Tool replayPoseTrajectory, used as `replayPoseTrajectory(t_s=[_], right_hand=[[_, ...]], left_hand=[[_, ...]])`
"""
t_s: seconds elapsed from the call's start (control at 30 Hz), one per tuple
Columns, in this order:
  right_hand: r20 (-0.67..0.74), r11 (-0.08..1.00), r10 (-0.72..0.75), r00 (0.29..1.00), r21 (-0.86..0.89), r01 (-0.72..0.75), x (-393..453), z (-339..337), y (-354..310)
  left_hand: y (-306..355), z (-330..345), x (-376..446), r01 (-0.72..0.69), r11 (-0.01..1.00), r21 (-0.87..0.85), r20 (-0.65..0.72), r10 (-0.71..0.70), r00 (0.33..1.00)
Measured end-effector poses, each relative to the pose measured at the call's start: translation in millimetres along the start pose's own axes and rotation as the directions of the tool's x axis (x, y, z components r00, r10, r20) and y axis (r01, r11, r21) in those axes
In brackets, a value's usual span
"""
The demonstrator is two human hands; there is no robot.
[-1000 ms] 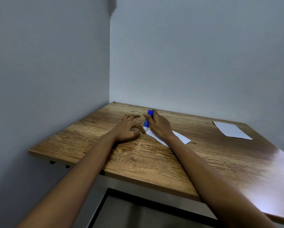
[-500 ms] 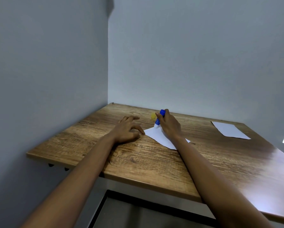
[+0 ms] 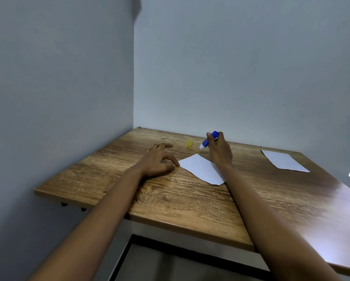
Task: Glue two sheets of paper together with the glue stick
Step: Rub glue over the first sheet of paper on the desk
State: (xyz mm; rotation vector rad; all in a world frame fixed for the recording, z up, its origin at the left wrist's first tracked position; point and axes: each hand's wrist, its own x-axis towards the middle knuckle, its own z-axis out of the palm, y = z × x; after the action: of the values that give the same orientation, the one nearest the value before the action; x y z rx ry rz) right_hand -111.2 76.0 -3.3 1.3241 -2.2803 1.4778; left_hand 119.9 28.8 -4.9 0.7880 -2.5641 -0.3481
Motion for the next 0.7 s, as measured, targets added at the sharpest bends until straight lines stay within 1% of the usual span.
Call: replayPoseTrajectory(t_s=[0.07, 0.13, 0.2, 0.23, 0.27, 0.33, 0.4, 0.47, 0.57, 0.7], right_hand=[[-0.055, 0.998, 0.023, 0.998, 0.063, -0.019, 0.7, -5.0, 0.1], [-0.08, 0.992, 0.056, 0.995, 0.121, -0.047, 1.2, -10.0, 2.3], [-0.057, 0.982, 0.086, 0.995, 0.175, -0.074, 1.2, -12.0, 5.1], [-0.033, 0.979, 0.089, 0.995, 0.187, -0.082, 0.9, -13.0, 6.4], [-0.007, 0.979, 0.087, 0.996, 0.187, -0.084, 0.2, -12.6, 6.7], [0.032, 0.981, 0.073, 0.997, 0.176, -0.078, -1.8, -8.2, 5.6], [0.051, 0.986, 0.04, 0.998, 0.16, -0.048, -1.3, -5.5, 5.5], [0.054, 0.991, -0.003, 0.999, 0.133, -0.005, 1.3, -5.4, 6.3], [0.049, 0.996, -0.033, 0.998, 0.082, 0.029, 5.1, -6.1, 10.1], [0.028, 0.999, -0.033, 0.999, 0.025, 0.032, 7.2, -7.1, 11.8]], left_hand=[[-0.3, 0.4, 0.3, -0.022, 1.0, 0.007, -0.069, 0.022, 0.997], [2.2, -0.1, -0.2, -0.044, 0.999, -0.013, -0.164, 0.041, 0.986], [7.0, -0.2, 1.7, -0.09, 0.996, -0.003, -0.246, 0.087, 0.965], [10.5, 1.3, 4.9, -0.117, 0.993, 0.034, -0.252, 0.122, 0.96], [13.2, 3.6, 9.5, -0.132, 0.987, 0.087, -0.225, 0.149, 0.963], [15.7, 10.0, 20.6, -0.129, 0.972, 0.195, -0.095, 0.15, 0.984], [19.8, 19.3, 36.1, -0.111, 0.957, 0.269, 0.069, 0.095, 0.993], [24.9, 27.4, 50.5, -0.095, 0.946, 0.31, 0.202, 0.032, 0.979], [27.7, 33.4, 62.8, -0.056, 0.952, 0.299, 0.279, -0.031, 0.96], [23.8, 35.7, 65.4, -0.034, 0.97, 0.242, 0.292, -0.039, 0.955]])
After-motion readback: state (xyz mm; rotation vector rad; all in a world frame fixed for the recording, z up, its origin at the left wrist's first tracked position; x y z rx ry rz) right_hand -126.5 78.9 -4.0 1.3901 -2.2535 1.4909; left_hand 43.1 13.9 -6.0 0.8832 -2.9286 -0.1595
